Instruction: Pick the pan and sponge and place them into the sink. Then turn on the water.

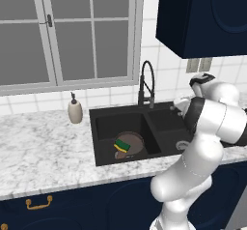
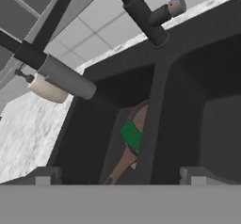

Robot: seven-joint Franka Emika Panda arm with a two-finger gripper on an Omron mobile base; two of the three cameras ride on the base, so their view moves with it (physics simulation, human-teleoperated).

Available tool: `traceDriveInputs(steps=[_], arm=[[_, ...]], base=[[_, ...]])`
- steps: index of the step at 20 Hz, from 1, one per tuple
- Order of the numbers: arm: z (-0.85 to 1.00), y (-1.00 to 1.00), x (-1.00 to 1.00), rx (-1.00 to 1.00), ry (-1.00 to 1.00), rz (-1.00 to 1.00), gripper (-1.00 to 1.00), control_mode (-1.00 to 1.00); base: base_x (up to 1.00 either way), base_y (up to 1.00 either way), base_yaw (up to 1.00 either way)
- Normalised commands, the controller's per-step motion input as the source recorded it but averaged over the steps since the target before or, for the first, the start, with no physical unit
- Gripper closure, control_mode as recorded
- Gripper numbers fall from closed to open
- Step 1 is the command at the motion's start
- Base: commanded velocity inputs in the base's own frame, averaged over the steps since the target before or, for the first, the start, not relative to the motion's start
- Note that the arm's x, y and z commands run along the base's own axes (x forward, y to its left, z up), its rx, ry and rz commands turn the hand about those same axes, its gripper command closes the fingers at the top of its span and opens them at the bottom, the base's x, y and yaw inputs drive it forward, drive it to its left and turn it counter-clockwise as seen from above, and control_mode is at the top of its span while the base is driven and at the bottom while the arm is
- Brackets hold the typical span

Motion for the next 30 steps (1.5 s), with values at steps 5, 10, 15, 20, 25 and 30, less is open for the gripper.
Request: traceDriveInputs(steps=[5, 10, 15, 20, 25, 30], arm=[[-0.05, 0.1, 0.25, 0.11, 0.0, -0.04, -1.0, -1.0], [0.0, 0.0, 0.1, 0.0, 0.01, 0.0, -1.0, -1.0], [-0.09, 0.0, 0.35, 0.01, 0.0, -0.01, -1.0, -1.0], [-0.04, 0.0, 0.43, 0.0, 0.0, -0.03, -1.0, -1.0], [-0.05, 0.0, 0.5, 0.01, 0.0, -0.02, -1.0, -1.0], [-0.12, 0.0, 0.44, 0.05, 0.0, 0.0, -1.0, -1.0]], base=[[0.0, 0.0, 0.0], [0.0, 0.0, 0.0], [0.0, 0.0, 0.0], [0.0, 0.0, 0.0], [0.0, 0.0, 0.0], [0.0, 0.0, 0.0]])
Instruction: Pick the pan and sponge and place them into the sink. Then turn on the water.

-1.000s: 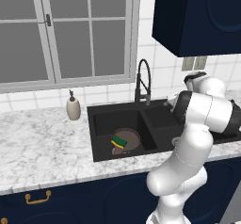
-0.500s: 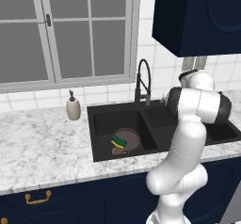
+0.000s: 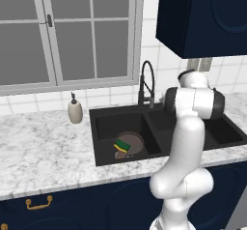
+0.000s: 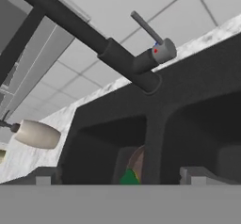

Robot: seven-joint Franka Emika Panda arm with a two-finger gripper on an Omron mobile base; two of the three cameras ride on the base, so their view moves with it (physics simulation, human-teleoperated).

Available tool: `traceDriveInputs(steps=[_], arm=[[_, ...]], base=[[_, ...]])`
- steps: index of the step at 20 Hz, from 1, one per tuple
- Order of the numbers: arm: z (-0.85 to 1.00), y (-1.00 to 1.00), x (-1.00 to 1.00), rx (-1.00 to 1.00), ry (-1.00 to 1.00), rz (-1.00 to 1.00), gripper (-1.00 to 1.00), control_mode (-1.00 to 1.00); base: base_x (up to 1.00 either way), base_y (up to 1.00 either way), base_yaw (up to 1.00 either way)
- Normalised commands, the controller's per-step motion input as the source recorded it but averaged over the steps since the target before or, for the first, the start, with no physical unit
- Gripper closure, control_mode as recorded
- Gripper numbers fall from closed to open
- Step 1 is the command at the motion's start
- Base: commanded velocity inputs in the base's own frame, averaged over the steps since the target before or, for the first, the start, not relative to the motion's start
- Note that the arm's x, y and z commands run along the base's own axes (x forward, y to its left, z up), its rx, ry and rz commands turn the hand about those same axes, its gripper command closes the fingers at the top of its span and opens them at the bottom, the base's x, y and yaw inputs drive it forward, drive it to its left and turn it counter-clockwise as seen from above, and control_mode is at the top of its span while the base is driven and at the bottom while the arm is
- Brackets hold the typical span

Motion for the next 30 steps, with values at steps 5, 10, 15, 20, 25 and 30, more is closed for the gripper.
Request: traceDriveInputs(steps=[5, 10, 15, 20, 25, 30], arm=[[-0.06, 0.01, 0.31, 0.14, 0.0, 0.0, -1.0, -1.0], [-0.15, 0.1, 0.32, 0.1, 0.0, 0.0, -1.0, -1.0], [-0.13, 0.11, 0.29, 0.02, 0.0, 0.0, -1.0, -1.0], [-0.07, 0.01, 0.36, 0.0, 0.0, 0.0, -1.0, -1.0], [-0.12, 0.0, 0.37, 0.0, 0.0, -0.01, -1.0, -1.0], [-0.1, 0.01, 0.26, 0.0, 0.0, -0.01, -1.0, -1.0]], base=[[0.0, 0.0, 0.0], [0.0, 0.0, 0.0], [0.0, 0.0, 0.0], [0.0, 0.0, 0.0], [0.0, 0.0, 0.0], [0.0, 0.0, 0.0]])
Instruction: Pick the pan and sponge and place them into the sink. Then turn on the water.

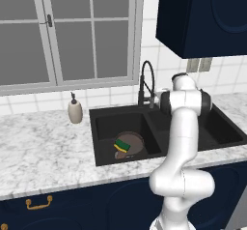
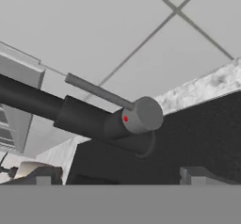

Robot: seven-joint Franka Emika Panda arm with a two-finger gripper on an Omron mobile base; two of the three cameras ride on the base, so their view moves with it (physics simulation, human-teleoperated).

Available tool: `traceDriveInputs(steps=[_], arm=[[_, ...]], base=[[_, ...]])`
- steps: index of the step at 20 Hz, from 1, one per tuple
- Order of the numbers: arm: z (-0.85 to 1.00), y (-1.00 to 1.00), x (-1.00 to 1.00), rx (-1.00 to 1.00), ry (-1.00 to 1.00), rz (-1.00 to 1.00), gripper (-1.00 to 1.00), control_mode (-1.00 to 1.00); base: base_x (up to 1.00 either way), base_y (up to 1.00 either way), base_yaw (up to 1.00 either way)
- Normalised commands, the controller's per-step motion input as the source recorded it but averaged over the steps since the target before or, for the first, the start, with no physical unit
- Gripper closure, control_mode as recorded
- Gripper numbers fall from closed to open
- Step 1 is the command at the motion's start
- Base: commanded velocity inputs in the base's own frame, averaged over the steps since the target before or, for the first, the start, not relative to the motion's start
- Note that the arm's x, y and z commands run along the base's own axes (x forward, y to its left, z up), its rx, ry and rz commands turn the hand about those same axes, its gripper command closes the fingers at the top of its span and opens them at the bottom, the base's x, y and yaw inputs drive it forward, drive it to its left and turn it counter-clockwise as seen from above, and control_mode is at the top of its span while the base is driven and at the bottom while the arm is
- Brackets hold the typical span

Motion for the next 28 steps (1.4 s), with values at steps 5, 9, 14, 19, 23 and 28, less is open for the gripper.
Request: traceDriveInputs(steps=[5, 9, 14, 19, 23, 28], arm=[[-0.09, 0.01, 0.31, 0.0, 0.01, -0.01, -1.0, -1.0], [-0.12, 0.0, 0.31, 0.0, 0.02, -0.01, -1.0, -1.0], [-0.11, 0.02, 0.25, 0.0, 0.01, -0.01, -1.0, -1.0], [-0.2, 0.04, 0.19, 0.0, 0.01, 0.0, -1.0, -1.0], [-0.09, 0.04, 0.01, 0.0, 0.0, 0.0, 1.0, -1.0], [0.0, 0.02, 0.0, 0.0, 0.0, 0.0, 1.0, -1.0]], base=[[0.0, 0.0, 0.0], [0.0, 0.0, 0.0], [0.0, 0.0, 0.0], [0.0, 0.0, 0.0], [0.0, 0.0, 0.0], [0.0, 0.0, 0.0]])
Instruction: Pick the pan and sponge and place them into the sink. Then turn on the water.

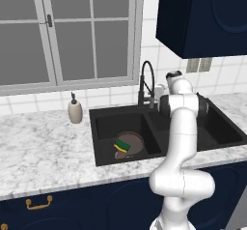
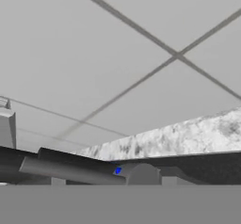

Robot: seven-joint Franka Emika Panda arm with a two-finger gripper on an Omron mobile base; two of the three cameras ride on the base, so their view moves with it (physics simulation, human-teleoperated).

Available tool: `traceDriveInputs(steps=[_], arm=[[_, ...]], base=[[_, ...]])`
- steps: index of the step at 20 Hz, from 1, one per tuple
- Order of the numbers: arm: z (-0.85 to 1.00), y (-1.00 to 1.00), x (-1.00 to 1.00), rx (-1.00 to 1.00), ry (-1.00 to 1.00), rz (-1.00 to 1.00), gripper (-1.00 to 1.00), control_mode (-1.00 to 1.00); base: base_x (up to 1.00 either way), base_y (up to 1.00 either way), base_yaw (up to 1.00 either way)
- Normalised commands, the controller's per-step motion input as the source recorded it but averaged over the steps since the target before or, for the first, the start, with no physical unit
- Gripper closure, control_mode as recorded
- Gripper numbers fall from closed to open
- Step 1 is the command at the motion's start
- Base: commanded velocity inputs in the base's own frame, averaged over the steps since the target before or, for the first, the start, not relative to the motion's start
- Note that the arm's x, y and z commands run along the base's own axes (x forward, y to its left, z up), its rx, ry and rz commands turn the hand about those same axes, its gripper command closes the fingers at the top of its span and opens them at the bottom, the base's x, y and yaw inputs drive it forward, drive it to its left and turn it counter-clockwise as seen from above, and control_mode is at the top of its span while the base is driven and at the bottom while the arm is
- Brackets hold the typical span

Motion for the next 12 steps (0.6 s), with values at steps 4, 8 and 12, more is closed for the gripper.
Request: traceDriveInputs(steps=[4, 8, 12], arm=[[-0.22, 0.3, 0.0, 0.01, 0.0, -0.04, 1.0, -1.0], [-0.25, 0.09, 0.0, 0.07, 0.0, -0.09, 1.0, -1.0], [-0.2, 0.05, 0.01, 0.08, 0.08, -0.18, 1.0, -1.0]], base=[[0.0, 0.0, 0.0], [0.0, 0.0, 0.0], [0.0, 0.0, 0.0]])
